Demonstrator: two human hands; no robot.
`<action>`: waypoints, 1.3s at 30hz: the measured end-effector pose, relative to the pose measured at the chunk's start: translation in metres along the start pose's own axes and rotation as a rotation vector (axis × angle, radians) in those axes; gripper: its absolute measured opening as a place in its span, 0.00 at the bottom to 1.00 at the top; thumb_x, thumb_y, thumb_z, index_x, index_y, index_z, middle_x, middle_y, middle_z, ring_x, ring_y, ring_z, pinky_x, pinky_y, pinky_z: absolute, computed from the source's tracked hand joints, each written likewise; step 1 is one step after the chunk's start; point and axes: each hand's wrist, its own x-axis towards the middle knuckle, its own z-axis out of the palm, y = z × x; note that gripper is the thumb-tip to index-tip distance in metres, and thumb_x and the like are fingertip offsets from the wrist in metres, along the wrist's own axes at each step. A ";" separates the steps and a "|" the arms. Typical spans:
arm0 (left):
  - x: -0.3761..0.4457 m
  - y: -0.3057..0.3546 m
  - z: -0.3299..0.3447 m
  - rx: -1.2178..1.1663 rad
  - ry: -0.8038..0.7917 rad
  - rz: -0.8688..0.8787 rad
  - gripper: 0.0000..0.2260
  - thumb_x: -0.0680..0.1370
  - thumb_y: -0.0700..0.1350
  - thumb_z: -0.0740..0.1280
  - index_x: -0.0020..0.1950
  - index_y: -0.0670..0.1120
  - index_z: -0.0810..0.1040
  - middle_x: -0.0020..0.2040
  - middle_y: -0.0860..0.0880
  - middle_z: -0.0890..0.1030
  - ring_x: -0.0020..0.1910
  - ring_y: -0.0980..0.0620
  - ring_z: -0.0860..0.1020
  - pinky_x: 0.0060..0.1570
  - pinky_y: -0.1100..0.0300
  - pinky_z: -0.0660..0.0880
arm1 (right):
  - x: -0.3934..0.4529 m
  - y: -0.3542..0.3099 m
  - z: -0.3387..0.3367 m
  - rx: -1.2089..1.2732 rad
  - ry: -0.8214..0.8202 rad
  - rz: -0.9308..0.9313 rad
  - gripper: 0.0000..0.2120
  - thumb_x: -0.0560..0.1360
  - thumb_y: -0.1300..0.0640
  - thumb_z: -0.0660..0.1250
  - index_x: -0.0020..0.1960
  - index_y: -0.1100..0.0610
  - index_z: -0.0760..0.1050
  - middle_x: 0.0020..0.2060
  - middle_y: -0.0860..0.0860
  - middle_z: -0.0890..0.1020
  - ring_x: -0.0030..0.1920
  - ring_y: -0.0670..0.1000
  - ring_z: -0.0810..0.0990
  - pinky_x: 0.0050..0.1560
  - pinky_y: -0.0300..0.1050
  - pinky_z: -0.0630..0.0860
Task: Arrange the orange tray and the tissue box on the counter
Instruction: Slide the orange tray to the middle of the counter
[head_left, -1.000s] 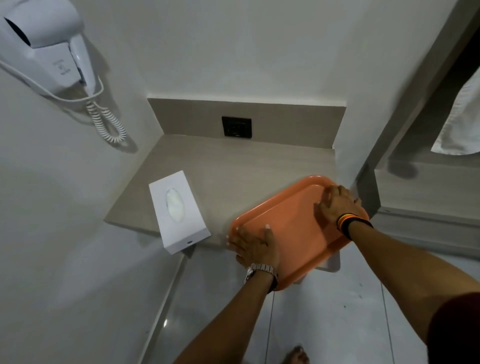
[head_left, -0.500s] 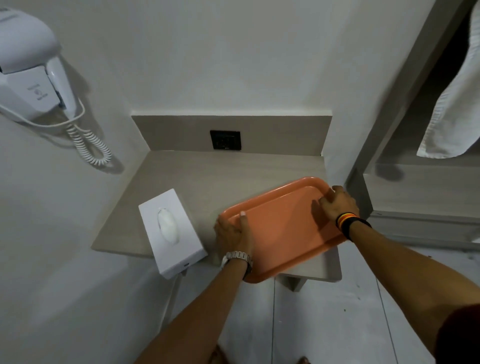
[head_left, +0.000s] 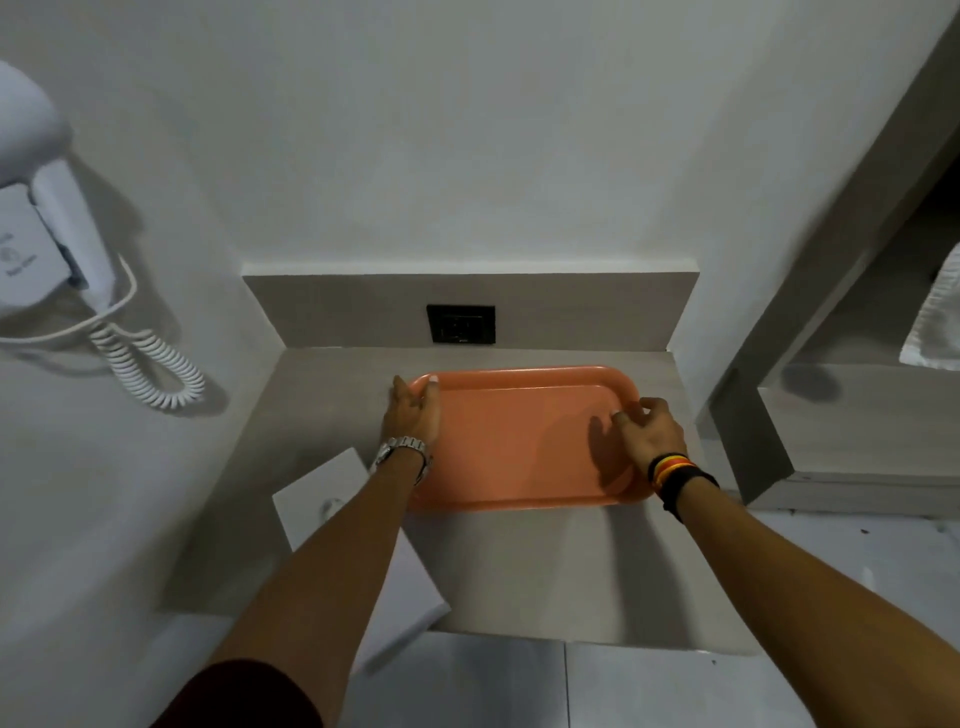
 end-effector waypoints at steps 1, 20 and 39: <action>0.010 -0.001 -0.002 -0.008 -0.009 0.006 0.36 0.80 0.65 0.54 0.83 0.50 0.48 0.82 0.44 0.58 0.77 0.36 0.63 0.75 0.39 0.62 | 0.003 -0.001 0.007 0.005 0.006 0.007 0.28 0.77 0.47 0.68 0.72 0.56 0.66 0.67 0.60 0.77 0.64 0.65 0.77 0.66 0.62 0.73; -0.053 -0.044 0.022 0.467 -0.099 0.377 0.29 0.83 0.58 0.54 0.81 0.45 0.59 0.81 0.43 0.59 0.81 0.43 0.56 0.78 0.45 0.54 | -0.056 0.022 0.047 -0.437 -0.016 -0.450 0.27 0.80 0.52 0.62 0.77 0.58 0.63 0.78 0.60 0.64 0.78 0.61 0.62 0.78 0.61 0.55; -0.124 -0.084 0.044 0.796 -0.246 0.305 0.31 0.83 0.57 0.46 0.82 0.43 0.44 0.83 0.44 0.44 0.82 0.46 0.44 0.79 0.45 0.47 | -0.126 0.087 0.057 -0.752 -0.185 -0.605 0.35 0.80 0.50 0.56 0.82 0.57 0.45 0.82 0.54 0.47 0.82 0.54 0.44 0.79 0.66 0.45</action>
